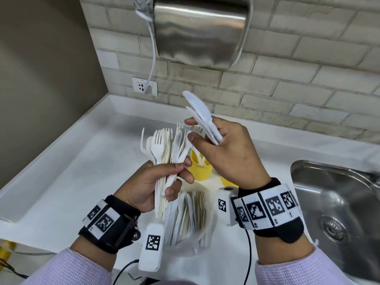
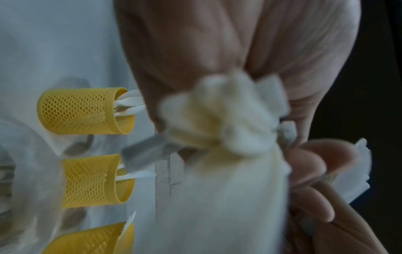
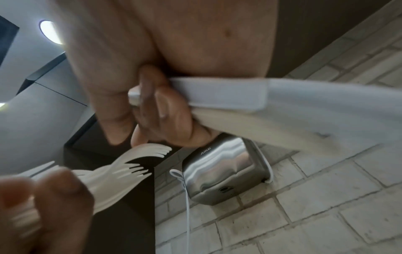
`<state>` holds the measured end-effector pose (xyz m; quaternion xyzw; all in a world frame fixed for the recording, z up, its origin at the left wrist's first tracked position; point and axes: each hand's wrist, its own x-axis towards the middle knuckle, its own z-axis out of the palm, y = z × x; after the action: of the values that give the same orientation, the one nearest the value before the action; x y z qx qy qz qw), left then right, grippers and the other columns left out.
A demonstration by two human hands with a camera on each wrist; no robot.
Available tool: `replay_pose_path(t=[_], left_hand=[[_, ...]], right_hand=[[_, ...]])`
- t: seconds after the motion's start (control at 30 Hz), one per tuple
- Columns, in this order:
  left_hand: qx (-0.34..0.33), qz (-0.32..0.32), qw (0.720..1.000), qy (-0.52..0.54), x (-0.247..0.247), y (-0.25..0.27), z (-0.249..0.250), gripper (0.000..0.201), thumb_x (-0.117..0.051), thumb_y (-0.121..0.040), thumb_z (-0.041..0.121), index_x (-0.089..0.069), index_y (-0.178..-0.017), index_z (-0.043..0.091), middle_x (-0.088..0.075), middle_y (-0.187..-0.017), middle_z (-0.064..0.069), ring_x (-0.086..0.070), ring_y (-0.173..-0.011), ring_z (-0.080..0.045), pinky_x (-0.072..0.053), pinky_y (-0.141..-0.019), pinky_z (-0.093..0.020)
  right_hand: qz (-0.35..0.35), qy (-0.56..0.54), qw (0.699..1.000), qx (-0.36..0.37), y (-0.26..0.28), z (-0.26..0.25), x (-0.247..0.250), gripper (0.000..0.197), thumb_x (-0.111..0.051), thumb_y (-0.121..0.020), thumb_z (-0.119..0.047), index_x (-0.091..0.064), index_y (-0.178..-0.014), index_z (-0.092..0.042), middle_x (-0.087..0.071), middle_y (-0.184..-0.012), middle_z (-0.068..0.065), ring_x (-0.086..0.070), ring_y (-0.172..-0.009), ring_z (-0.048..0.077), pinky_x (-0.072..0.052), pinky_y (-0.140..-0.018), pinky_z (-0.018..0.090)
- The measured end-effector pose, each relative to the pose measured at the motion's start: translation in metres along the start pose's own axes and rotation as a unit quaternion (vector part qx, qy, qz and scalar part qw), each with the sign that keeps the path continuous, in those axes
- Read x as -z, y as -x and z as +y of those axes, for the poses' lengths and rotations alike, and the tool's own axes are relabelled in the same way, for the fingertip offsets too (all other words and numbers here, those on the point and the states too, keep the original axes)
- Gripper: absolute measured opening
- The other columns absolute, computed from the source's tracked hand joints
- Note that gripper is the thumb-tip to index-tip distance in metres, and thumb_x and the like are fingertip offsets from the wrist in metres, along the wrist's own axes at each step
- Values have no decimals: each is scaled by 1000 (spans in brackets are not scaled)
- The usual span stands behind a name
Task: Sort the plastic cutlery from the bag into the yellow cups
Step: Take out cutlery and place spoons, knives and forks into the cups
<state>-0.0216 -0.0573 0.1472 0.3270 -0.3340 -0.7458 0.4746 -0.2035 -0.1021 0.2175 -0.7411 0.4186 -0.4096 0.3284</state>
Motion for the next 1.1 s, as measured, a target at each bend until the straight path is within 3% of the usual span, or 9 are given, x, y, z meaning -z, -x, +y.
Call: replay_pose_path(t=[0.17,0.3,0.43,0.57,0.77,0.87,0.97,1.03,1.1], left_hand=[[-22,15,998,-51,-3,-1,-2,17,-64,-87,15,-76,-99,12,-67,-78,-14,-42,-40,-13,-38,-44,-21],[-28,15,997,-70,-1,-1,-2,17,-64,-89,16,-73,-103,11,-62,-77,-12,-42,-42,-14,-37,-48,-23],[-31,26,996,-76,-1,0,-4,20,-65,-90,17,-72,-107,8,-60,-76,-10,-41,-44,-14,-37,-46,-24],[-32,45,996,-75,-2,-1,-5,21,-70,-90,17,-72,-108,7,-62,-75,-8,-40,-44,-13,-37,-45,-22],[-40,65,993,-91,-2,-2,-9,22,-69,-87,18,-74,-106,8,-62,-75,-9,-39,-44,-14,-36,-45,-22],[-39,64,993,-89,1,-2,-8,16,-74,-89,17,-76,-103,10,-65,-76,-10,-41,-43,-14,-36,-44,-21],[-39,63,993,-93,3,-2,-8,19,-73,-86,22,-77,-101,12,-67,-78,-12,-46,-43,-16,-39,-44,-21],[-39,62,992,-99,2,-3,-8,20,-77,-88,20,-74,-104,9,-67,-78,-12,-47,-44,-17,-39,-44,-22],[-44,62,992,-101,1,-3,-7,26,-73,-87,19,-70,-109,5,-66,-76,-10,-45,-45,-18,-39,-43,-23]], right_hand=[[-46,140,989,30,-7,-2,0,9,-74,-88,-37,-72,-90,-28,-68,-68,-9,-62,-74,5,-51,-70,30],[-56,218,974,33,-10,1,-4,19,-70,-86,-46,-55,-74,-43,-62,-74,-8,-59,-77,11,-51,-73,39],[-45,184,982,16,-12,1,-2,14,-77,-84,-42,-75,-92,-31,-66,-77,-7,-62,-75,8,-49,-68,31],[-48,113,992,-28,-18,7,1,16,-82,-82,-37,-76,-96,-32,-71,-82,-7,-60,-63,1,-40,-59,12],[-133,168,975,-56,-21,7,-1,14,-74,-88,-36,-61,-94,-31,-57,-94,1,-55,-85,10,-41,-68,26],[-169,84,981,-54,-23,7,6,12,-74,-92,-27,-63,-94,-22,-69,-87,2,-55,-71,6,-43,-65,18],[-172,1,982,-78,-22,8,8,13,-72,-95,-15,-61,-97,-10,-62,-69,-9,-49,-53,0,-39,-53,10],[-161,-74,977,-118,-22,9,6,11,-71,-95,-11,-60,-96,-12,-56,-60,-9,-40,-43,5,-32,-42,17],[-146,-134,968,-154,-22,12,2,13,-71,-96,-12,-59,-96,-17,-52,-60,1,-27,-45,18,-21,-44,25]])
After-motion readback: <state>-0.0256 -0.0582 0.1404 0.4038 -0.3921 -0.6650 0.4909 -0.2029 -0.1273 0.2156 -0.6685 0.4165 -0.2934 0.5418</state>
